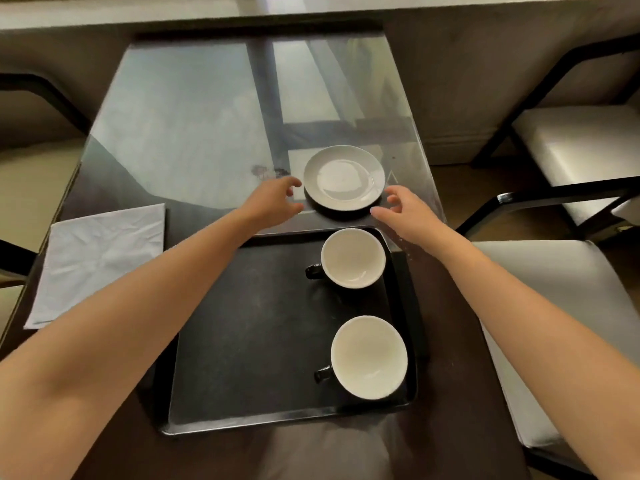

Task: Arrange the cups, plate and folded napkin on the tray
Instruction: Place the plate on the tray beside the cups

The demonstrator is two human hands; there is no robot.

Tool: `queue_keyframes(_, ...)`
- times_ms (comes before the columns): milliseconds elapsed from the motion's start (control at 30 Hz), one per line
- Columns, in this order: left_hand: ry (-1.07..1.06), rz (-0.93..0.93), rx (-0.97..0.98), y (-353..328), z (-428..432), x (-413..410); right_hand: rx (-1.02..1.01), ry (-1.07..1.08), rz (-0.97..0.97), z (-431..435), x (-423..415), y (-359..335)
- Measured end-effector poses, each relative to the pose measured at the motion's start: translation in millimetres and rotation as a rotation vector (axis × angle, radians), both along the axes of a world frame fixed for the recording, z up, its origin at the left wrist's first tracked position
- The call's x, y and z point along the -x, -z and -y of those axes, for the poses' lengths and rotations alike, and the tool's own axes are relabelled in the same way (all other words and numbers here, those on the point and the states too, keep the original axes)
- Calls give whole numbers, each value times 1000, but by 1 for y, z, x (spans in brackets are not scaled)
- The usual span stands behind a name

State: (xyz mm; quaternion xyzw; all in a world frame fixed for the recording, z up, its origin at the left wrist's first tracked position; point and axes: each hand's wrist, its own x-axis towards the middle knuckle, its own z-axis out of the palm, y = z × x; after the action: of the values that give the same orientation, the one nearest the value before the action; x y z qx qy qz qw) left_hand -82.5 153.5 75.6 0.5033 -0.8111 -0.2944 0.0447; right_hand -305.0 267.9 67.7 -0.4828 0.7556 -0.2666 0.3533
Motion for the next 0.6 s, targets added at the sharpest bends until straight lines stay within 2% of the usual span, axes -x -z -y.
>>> queue_keyframes(133, 58, -17, -33, 2, 30, 15, -51, -37, -23, 39, 8, 7)
queue_keyframes(233, 76, 61, -13, 13, 50, 21, -95, -51, -105, 63, 15, 13)
queue_keyframes(400, -34, 83, 32, 30, 82, 26, -157, -19, -204, 90, 25, 23)
queue_keyframes(600, -110, 116, -39, 55, 103, 41, -176, 7, -260, 109, 33, 38)
